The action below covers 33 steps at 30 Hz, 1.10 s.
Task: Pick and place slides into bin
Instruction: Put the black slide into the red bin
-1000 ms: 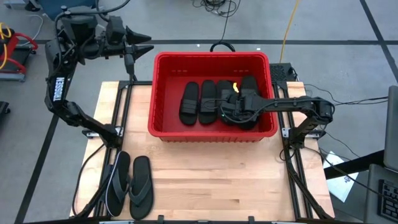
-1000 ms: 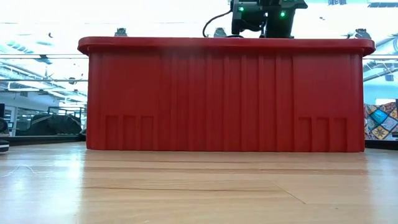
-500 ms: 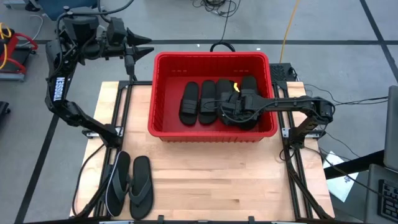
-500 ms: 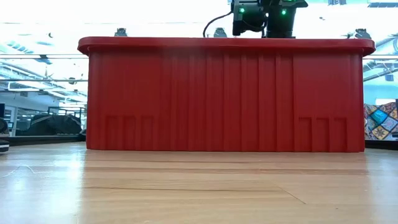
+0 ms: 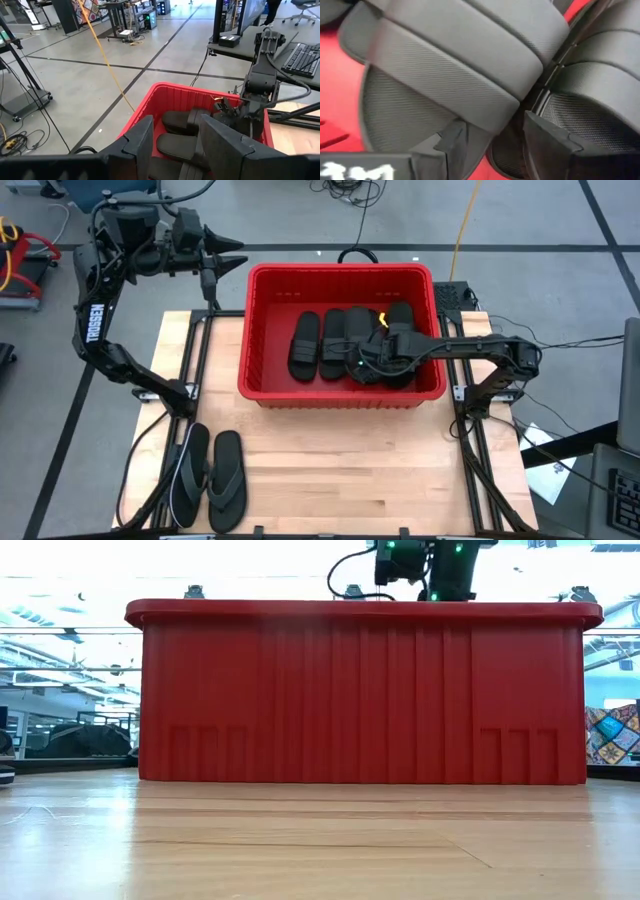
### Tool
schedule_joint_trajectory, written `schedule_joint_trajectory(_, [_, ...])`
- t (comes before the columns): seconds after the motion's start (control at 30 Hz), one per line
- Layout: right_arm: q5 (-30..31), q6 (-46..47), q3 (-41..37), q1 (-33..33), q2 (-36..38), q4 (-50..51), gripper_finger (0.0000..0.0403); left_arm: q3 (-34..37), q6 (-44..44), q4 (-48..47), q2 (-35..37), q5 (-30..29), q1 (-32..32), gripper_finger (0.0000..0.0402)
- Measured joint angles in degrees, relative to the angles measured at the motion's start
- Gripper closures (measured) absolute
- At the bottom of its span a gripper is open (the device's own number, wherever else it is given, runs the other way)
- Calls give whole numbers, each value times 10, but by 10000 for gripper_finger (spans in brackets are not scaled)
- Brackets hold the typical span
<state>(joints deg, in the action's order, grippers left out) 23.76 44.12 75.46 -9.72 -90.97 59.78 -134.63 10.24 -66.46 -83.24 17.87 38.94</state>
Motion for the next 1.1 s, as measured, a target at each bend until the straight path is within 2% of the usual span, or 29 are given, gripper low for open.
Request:
schedule_joint_trajectory(0.2, [-17, -23, 0, 0, 37, -12, 224, 0, 0, 0, 0, 0, 0, 243])
schedule_joint_trajectory(0.4, [1, -47, 0, 0, 90, -40, 229, 0, 6, 0, 0, 0, 0, 243])
schedule_joint_trajectory(0.57, [2, -149, 0, -4, 133, -152, 256, 0, 15, 0, 0, -3, 0, 243])
schedule_joint_trajectory(0.67, [-3, -202, 0, -14, 144, -238, 292, 0, 16, 0, 0, -5, 0, 243])
schedule_joint_trajectory(0.8, [-101, -254, 0, -59, 136, -311, 383, 0, 16, 0, 0, -15, 0, 243])
schedule_joint_trajectory(0.93, [-198, -271, 0, -103, 95, -341, 398, 0, 15, 0, 0, -19, 0, 243])
schedule_joint_trajectory(1.1, [-315, -308, 0, -122, 24, -381, 402, 0, 10, -1, 0, -32, 0, 243])
